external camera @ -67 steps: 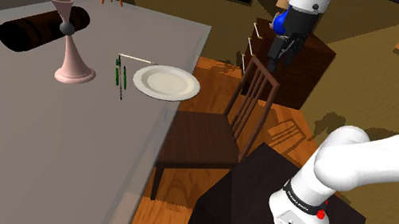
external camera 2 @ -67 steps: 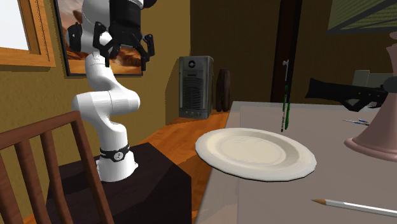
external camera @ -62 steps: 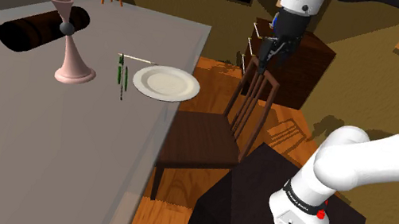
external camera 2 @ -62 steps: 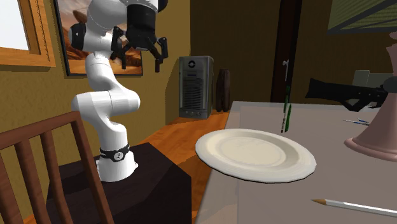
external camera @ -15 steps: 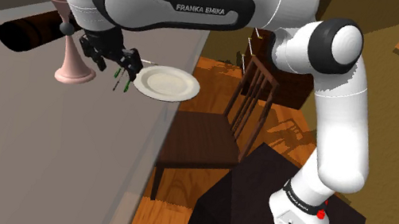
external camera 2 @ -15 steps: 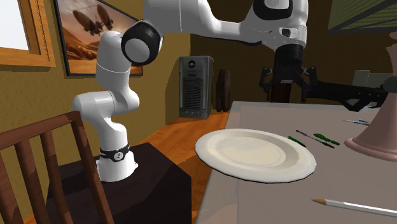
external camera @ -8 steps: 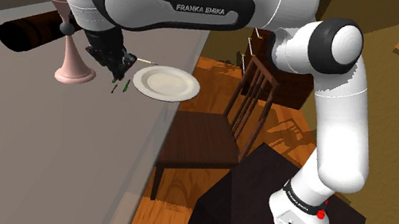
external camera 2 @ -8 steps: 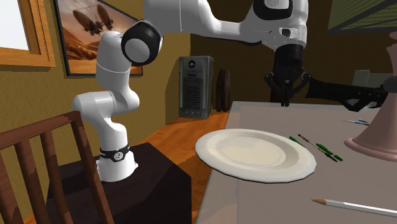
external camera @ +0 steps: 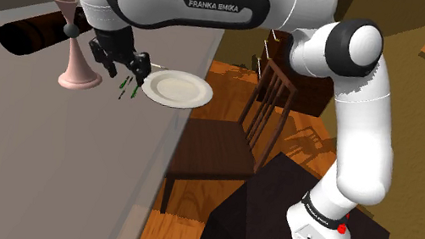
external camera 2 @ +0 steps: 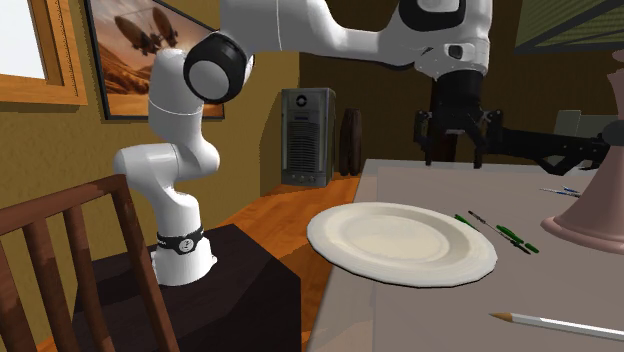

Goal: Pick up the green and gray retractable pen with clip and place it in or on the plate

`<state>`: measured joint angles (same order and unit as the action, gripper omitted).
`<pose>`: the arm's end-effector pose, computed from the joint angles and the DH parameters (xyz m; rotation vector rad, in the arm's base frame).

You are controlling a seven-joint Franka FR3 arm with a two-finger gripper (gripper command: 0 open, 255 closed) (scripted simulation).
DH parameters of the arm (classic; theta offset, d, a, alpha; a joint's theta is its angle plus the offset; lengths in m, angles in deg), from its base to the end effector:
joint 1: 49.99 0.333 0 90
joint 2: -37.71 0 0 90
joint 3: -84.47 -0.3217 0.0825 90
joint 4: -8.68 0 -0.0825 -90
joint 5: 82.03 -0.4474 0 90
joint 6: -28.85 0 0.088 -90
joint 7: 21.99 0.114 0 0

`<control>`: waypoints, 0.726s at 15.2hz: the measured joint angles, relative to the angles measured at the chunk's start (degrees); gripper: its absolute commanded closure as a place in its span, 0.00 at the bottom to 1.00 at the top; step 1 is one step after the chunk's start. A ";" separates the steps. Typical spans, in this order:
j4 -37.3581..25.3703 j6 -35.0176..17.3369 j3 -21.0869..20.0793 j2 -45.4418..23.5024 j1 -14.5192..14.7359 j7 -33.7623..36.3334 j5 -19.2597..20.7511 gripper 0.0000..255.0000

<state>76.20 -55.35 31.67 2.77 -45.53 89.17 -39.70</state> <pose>0.5973 0.4514 0.5201 2.5753 -1.4878 0.3686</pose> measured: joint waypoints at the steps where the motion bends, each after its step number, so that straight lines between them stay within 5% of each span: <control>1: -0.96 -1.23 -0.27 -1.33 -1.30 -1.50 -1.19 0.00; 5: -1.43 -6.66 -2.55 -5.69 -8.49 -7.57 -7.30 0.00; 11: 2.27 -11.29 -3.04 -7.20 -11.38 -8.31 -8.28 0.00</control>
<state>78.48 -66.64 28.63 -4.43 -56.90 80.86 -47.99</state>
